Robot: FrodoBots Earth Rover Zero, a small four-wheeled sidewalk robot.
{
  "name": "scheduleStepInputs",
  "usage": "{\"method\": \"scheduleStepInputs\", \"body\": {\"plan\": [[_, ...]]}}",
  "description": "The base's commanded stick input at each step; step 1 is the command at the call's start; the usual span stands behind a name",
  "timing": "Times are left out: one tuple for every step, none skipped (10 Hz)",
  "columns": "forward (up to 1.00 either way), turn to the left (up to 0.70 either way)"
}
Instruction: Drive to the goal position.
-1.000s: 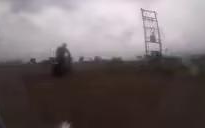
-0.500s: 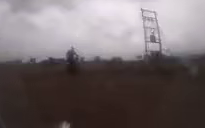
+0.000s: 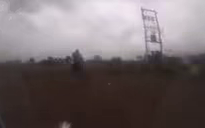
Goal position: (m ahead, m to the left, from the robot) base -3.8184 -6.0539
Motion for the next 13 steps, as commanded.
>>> {"method": "scheduleStepInputs", "body": {"plan": [[0.70,0.00],[0.70,0.00],[0.70,0.00],[0.70,0.00],[0.70,0.00],[0.70,0.00],[0.70,0.00],[0.70,0.00],[0.70,0.00],[0.70,0.00],[0.70,0.00],[0.70,0.00],[0.70,0.00]]}}
